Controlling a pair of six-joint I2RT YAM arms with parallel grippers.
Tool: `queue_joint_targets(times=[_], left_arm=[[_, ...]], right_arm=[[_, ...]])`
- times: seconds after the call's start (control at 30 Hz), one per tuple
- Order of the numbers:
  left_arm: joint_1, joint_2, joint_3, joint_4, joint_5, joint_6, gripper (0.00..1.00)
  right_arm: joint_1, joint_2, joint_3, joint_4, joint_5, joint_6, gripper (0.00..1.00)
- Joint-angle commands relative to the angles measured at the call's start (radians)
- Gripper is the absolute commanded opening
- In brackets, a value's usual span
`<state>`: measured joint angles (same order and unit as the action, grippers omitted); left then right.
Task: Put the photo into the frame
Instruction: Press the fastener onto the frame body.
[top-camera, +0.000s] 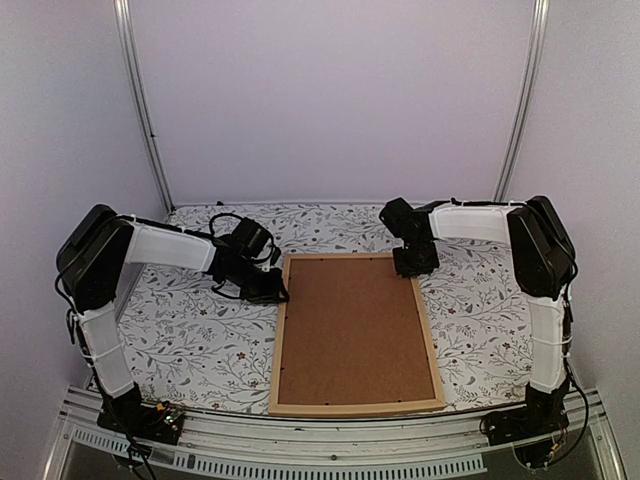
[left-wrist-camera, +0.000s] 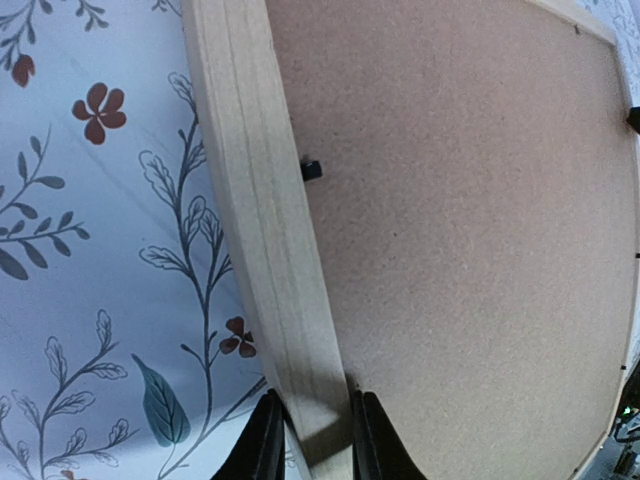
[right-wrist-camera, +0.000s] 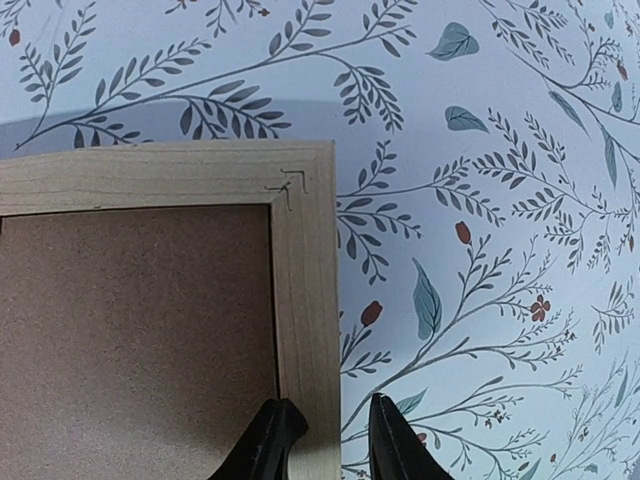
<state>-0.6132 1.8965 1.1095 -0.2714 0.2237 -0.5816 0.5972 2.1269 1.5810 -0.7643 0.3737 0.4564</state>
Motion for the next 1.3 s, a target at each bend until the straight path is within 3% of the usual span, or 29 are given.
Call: queue_joint_targets(times=[0.0, 0.73, 1.07, 1.27], left_arm=[[-0.057, 0.057, -0.039, 0.023, 0.049, 0.042, 0.18], [-0.059, 0.055, -0.046, 0.024, 0.051, 0.042, 0.18], [-0.057, 0.051, -0.054, 0.033, 0.030, 0.022, 0.18], [-0.057, 0.048, -0.053, 0.028, 0.022, 0.019, 0.18]], right_arm=[[0.079, 0.127, -0.023, 0.019, -0.177, 0.017, 0.30], [0.117, 0.176, 0.005, 0.016, -0.133, -0.009, 0.31], [0.017, -0.089, -0.100, 0.165, -0.314, -0.048, 0.32], [-0.029, -0.195, -0.161, 0.175, -0.343, -0.048, 0.33]])
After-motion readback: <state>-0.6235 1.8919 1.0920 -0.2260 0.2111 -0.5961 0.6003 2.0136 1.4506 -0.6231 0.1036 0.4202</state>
